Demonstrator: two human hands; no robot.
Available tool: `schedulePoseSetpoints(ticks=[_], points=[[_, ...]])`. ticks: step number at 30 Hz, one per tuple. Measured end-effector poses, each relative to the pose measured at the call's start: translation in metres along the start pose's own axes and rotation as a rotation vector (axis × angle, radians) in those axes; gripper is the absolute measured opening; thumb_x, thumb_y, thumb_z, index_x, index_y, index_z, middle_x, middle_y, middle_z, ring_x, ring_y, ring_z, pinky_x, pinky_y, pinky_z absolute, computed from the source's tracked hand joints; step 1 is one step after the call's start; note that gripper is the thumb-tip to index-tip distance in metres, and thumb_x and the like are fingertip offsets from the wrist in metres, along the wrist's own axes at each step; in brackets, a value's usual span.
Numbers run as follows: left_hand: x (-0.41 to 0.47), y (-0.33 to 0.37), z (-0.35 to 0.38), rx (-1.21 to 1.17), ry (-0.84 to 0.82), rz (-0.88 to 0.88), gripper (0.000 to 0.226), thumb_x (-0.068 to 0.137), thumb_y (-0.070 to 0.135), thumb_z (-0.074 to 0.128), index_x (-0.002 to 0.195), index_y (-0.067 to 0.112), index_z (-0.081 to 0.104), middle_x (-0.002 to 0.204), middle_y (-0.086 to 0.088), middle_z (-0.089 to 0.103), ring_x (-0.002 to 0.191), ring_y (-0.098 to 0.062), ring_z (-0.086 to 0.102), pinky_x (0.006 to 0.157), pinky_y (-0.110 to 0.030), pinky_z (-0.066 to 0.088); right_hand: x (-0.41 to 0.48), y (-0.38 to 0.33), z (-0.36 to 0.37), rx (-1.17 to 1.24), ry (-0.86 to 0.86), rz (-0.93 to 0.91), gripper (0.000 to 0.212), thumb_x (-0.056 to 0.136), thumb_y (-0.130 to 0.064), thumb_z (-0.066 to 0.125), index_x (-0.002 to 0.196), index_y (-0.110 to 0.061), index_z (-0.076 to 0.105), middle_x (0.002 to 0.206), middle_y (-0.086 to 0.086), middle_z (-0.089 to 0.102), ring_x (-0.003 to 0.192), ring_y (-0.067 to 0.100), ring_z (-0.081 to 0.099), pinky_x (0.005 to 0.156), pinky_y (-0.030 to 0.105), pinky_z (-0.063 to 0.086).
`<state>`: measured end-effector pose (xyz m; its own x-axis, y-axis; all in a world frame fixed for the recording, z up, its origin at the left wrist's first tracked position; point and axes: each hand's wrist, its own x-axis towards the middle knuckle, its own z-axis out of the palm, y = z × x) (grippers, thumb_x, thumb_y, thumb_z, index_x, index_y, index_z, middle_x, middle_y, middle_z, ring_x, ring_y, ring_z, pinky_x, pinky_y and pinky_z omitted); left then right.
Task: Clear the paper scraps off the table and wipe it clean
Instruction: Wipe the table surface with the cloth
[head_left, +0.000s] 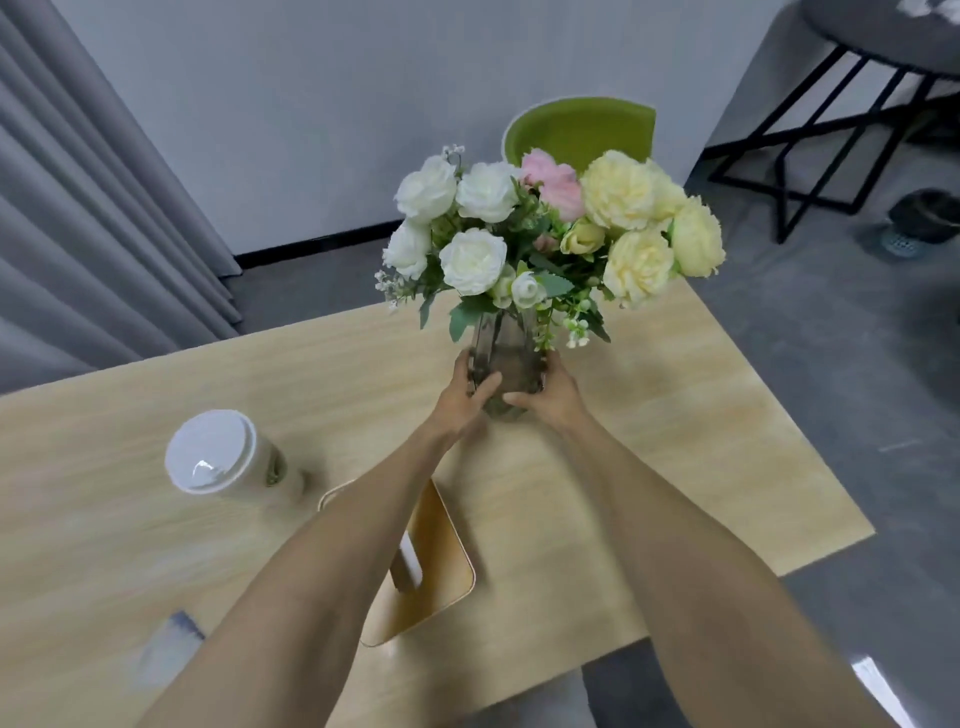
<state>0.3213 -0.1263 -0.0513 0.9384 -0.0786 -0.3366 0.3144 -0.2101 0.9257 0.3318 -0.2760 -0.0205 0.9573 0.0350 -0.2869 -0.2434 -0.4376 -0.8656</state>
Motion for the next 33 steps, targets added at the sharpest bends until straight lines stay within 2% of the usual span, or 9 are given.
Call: schedulePoseSetpoints(ticks=[9, 15, 19, 21, 23, 25, 27, 30, 33], points=[[0.004, -0.008, 0.009, 0.044, -0.077, -0.035, 0.073, 0.094, 0.034, 0.055, 0.148, 0.020, 0.008, 0.140, -0.009, 0.043, 0.126, -0.021, 0.046, 0.109, -0.043, 0.038, 0.005, 0.025, -0.001, 0.003, 0.021, 0.024, 0.083, 0.067, -0.006, 0.083, 0.136, -0.007, 0.036, 0.132, 0.011, 0.055, 0.123, 0.025, 0.051, 0.101, 0.029, 0.040], [-0.001, -0.006, 0.009, 0.219, -0.121, -0.026, 0.070, 0.096, 0.025, 0.052, 0.147, 0.013, 0.006, 0.129, 0.000, 0.043, 0.117, -0.015, 0.047, 0.099, -0.025, 0.037, -0.012, 0.030, 0.006, 0.080, 0.078, 0.014, 0.072, 0.069, 0.003, 0.079, 0.132, 0.000, 0.045, 0.123, 0.015, 0.059, 0.115, 0.021, 0.055, 0.090, 0.021, 0.043], [-0.009, -0.009, 0.005, 0.356, -0.133, -0.033, 0.057, 0.093, 0.039, 0.054, 0.137, 0.008, 0.034, 0.129, -0.010, 0.054, 0.116, -0.027, 0.054, 0.101, -0.035, 0.041, -0.019, 0.044, 0.021, 0.244, 0.146, 0.066, 0.074, 0.064, 0.013, 0.077, 0.129, 0.003, 0.044, 0.113, 0.010, 0.056, 0.105, 0.020, 0.054, 0.074, 0.009, 0.047], [-0.015, -0.013, 0.003, 0.414, -0.112, -0.008, 0.062, 0.086, 0.054, 0.052, 0.120, 0.002, 0.051, 0.116, -0.016, 0.061, 0.108, -0.033, 0.058, 0.093, -0.040, 0.046, -0.023, 0.054, 0.029, 0.310, 0.128, 0.161, 0.070, 0.067, -0.002, 0.080, 0.127, 0.005, 0.046, 0.116, 0.014, 0.057, 0.102, 0.018, 0.052, 0.069, 0.011, 0.044], [-0.017, -0.013, 0.000, 0.397, -0.064, -0.048, 0.055, 0.087, 0.046, 0.054, 0.116, -0.001, 0.055, 0.108, -0.013, 0.061, 0.108, -0.030, 0.058, 0.083, -0.032, 0.045, -0.028, 0.060, 0.035, 0.237, 0.103, 0.280, 0.066, 0.078, -0.017, 0.075, 0.133, 0.000, 0.044, 0.127, 0.014, 0.056, 0.100, 0.012, 0.049, 0.073, 0.014, 0.040], [-0.018, -0.012, -0.002, 0.397, -0.059, -0.077, 0.045, 0.091, 0.037, 0.058, 0.118, 0.002, 0.055, 0.107, -0.008, 0.059, 0.107, -0.025, 0.057, 0.080, -0.031, 0.044, -0.028, 0.061, 0.040, 0.315, 0.182, 0.227, 0.061, 0.076, -0.004, 0.075, 0.129, 0.006, 0.046, 0.124, 0.018, 0.058, 0.101, 0.018, 0.054, 0.076, 0.014, 0.045], [-0.004, -0.026, -0.005, 0.477, -0.105, -0.008, 0.059, 0.084, 0.057, 0.054, 0.113, 0.006, 0.056, 0.107, -0.015, 0.064, 0.102, -0.033, 0.061, 0.083, -0.040, 0.049, -0.025, 0.066, 0.045, 0.328, 0.238, 0.171, 0.060, 0.068, 0.004, 0.077, 0.122, 0.009, 0.051, 0.119, 0.024, 0.061, 0.103, 0.024, 0.059, 0.081, 0.020, 0.050], [0.020, -0.055, -0.010, 0.553, -0.128, -0.004, 0.072, 0.076, 0.073, 0.046, 0.120, 0.016, 0.051, 0.111, -0.010, 0.064, 0.101, -0.028, 0.061, 0.090, -0.043, 0.050, -0.030, 0.060, 0.046, 0.294, 0.262, 0.157, 0.057, 0.073, 0.006, 0.072, 0.124, 0.008, 0.047, 0.108, 0.013, 0.061, 0.088, -0.002, 0.062, 0.076, 0.012, 0.046], [-0.013, -0.021, -0.012, 0.601, -0.159, 0.025, 0.059, 0.094, 0.043, 0.050, 0.141, 0.012, 0.034, 0.129, -0.012, 0.054, 0.116, -0.030, 0.053, 0.098, -0.039, 0.043, -0.044, 0.045, 0.051, 0.001, 0.236, 0.183, 0.052, 0.085, -0.007, 0.066, 0.130, 0.005, 0.044, 0.121, 0.016, 0.055, 0.112, 0.018, 0.056, 0.090, 0.024, 0.040]])
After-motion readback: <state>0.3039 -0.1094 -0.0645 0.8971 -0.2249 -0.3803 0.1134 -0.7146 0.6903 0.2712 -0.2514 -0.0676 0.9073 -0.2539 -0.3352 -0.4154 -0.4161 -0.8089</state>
